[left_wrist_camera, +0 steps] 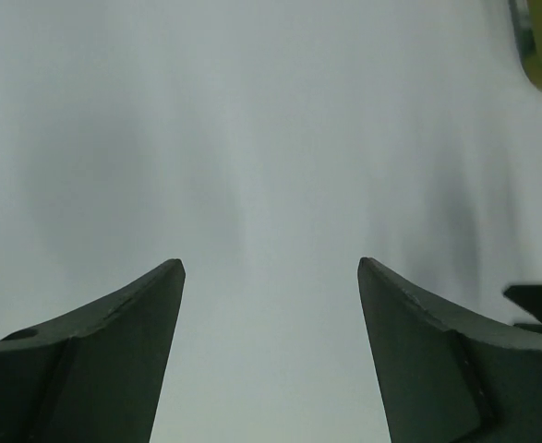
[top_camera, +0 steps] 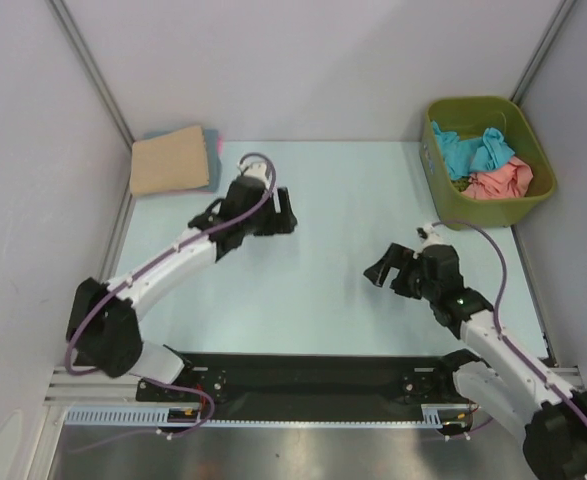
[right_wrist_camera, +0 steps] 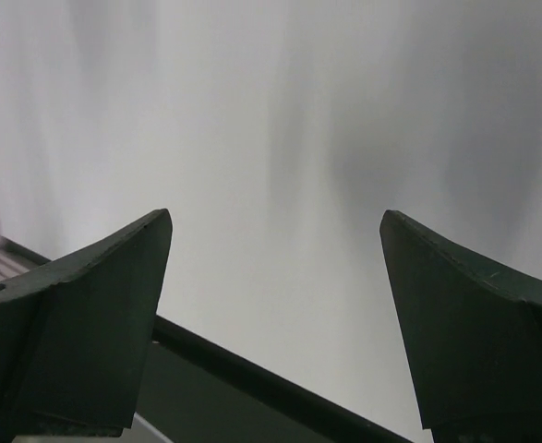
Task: Fold and stack the t-shirts
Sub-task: Neatly place the folded tshirt to the corner
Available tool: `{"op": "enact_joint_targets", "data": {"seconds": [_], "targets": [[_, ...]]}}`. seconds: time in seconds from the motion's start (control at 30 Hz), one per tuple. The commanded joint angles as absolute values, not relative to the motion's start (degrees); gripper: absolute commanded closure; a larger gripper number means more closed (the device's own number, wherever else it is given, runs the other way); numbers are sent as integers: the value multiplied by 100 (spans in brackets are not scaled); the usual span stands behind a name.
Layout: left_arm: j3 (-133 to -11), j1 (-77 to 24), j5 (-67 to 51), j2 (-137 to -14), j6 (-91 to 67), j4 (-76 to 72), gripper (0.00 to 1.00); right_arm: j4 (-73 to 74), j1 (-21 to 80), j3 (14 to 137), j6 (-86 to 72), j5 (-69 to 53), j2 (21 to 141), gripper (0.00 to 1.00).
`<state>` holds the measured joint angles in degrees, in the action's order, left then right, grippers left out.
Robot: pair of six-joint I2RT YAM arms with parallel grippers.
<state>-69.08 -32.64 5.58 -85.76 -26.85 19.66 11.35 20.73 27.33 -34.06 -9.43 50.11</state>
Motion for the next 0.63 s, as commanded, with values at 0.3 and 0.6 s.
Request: {"op": "enact_joint_targets", "data": {"seconds": [0.3,0.6], "targets": [[-1489,-4386,-28,-3047,-6537,-45,16,3317,1890,616,-6494,-783,469,0],[304,-4403,-473,44,-7812,-1023,15,2412,2109,694,-5828,-1253,219,1]]}}
